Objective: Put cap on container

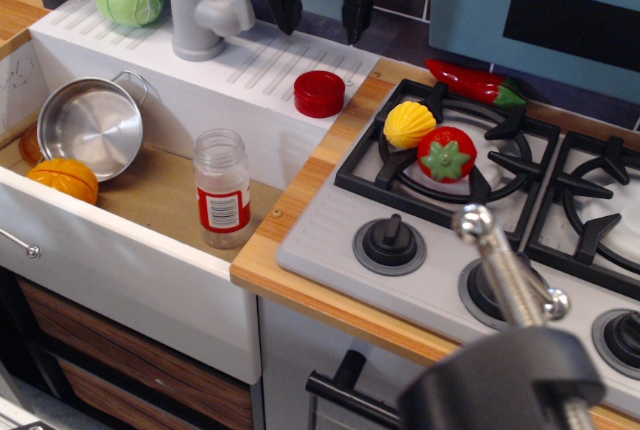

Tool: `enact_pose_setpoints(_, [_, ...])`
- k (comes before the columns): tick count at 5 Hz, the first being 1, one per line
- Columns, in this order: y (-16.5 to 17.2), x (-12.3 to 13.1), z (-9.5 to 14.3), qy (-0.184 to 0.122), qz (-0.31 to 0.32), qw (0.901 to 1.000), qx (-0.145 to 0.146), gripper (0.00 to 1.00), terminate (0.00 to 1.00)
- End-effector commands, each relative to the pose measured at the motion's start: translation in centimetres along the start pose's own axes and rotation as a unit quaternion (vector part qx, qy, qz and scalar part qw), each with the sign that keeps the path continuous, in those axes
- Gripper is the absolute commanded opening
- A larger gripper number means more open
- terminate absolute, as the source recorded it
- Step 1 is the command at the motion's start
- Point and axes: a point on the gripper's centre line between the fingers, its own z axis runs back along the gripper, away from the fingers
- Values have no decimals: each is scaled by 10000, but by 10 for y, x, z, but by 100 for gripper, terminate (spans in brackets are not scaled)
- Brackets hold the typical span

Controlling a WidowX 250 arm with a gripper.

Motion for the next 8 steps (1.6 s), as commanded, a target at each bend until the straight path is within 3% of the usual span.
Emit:
enact_pose_setpoints(1, [0,0,0,0,0,10000,0,100,0])
enact_pose_setpoints(3, [10,16,-33,-381,-285,9988,153,100,0])
enact_pose_setpoints(4, [12,28,-38,-415,-227,9987,169,100,0])
enact_pose_setpoints(6, [12,26,-51,-465,-204,9984,259,100,0])
enact_pose_setpoints(7, [10,24,-46,-455,-132,9987,182,0,0])
enact_pose_setpoints(8, [12,17,-35,-358,-169,9991,147,0,0])
